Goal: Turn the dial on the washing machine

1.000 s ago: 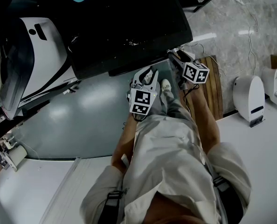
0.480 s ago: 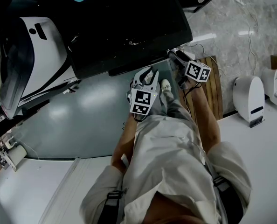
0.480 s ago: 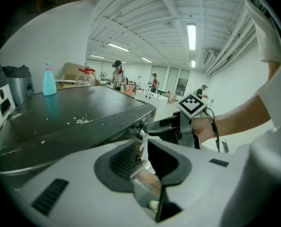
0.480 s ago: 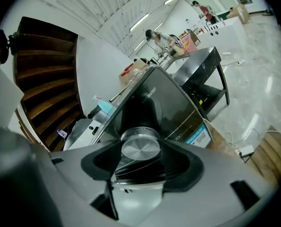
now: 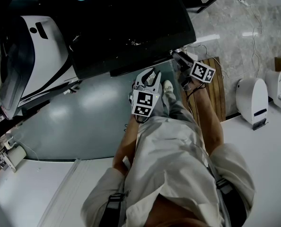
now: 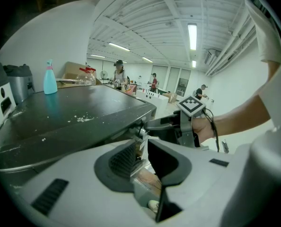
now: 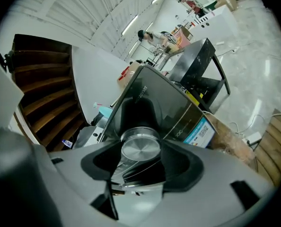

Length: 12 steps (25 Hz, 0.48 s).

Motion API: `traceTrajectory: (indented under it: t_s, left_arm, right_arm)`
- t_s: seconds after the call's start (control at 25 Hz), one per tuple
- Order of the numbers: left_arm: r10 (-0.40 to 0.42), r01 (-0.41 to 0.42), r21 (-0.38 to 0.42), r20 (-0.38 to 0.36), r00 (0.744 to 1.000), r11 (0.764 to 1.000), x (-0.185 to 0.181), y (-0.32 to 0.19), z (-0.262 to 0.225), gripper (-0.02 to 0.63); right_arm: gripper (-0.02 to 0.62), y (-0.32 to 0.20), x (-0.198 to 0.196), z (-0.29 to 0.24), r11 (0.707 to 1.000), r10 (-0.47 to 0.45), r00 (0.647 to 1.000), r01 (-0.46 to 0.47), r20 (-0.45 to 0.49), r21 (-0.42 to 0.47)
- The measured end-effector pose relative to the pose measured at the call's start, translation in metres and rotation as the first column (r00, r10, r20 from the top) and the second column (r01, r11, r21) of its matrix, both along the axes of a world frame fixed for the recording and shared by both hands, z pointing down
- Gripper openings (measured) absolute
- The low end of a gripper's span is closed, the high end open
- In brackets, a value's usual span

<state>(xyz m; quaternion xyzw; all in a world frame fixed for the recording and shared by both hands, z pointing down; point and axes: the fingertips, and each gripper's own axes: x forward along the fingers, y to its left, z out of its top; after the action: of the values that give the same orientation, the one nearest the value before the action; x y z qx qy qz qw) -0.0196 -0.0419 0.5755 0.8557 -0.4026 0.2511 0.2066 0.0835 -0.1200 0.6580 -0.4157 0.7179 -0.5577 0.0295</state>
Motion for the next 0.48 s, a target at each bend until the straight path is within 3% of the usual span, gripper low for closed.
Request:
traceTrajectory:
  t_s: [0.48]
  left_arm:
    - [-0.003, 0.003, -0.001, -0.001, 1.000, 1.000, -0.0009, 0.0005, -0.0001, 0.087]
  right_arm:
    - [0.261, 0.0004, 0.0005, 0.0020, 0.998, 0.047, 0.987, -0.039, 0.155, -0.051]
